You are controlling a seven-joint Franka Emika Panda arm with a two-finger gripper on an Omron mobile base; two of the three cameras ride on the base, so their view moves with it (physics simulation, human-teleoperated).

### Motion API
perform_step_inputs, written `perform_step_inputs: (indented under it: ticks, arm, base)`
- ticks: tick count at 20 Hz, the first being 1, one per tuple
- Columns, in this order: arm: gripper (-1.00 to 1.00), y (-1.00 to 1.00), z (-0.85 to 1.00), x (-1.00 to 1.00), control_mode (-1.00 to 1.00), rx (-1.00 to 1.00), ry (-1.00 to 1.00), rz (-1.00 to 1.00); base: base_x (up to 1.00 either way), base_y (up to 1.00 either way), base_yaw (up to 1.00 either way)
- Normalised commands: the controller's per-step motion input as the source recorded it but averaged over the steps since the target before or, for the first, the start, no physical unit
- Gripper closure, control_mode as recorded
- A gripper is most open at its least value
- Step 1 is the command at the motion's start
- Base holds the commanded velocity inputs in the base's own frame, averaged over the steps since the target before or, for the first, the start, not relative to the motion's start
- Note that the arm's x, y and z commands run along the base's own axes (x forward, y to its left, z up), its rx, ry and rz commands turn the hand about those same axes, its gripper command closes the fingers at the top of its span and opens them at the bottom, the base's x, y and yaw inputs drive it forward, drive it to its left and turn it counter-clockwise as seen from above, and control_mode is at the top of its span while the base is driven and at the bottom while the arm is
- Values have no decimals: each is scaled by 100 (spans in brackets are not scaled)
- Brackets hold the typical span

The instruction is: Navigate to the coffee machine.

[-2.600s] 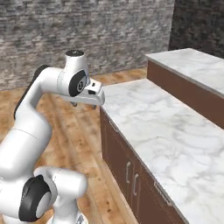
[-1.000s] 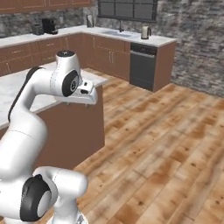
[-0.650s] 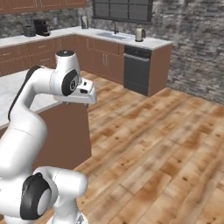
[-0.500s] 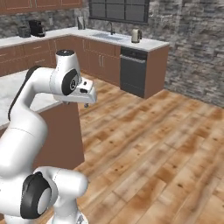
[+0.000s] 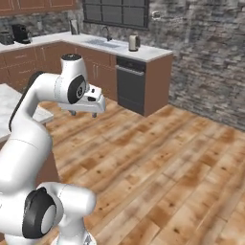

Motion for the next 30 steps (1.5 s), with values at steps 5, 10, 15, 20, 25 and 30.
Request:
perform_step_inputs:
  ticks: [5,10,15,20,25,30]
  arm:
    - [-100,0,0,0,100,0,0,0]
    - [-100,0,0,0,100,0,0,0]
    - [-100,0,0,0,100,0,0,0]
    - [-100,0,0,0,100,0,0,0]
    - [-100,0,0,0,100,0,0,0]
    - [-100,0,0,0,100,0,0,0]
  base:
    - [100,-27,0]
    - [100,-20,1]
    - [100,-16,4]
    - [100,-10,3]
    - [100,-5,4]
    - [100,0,11]
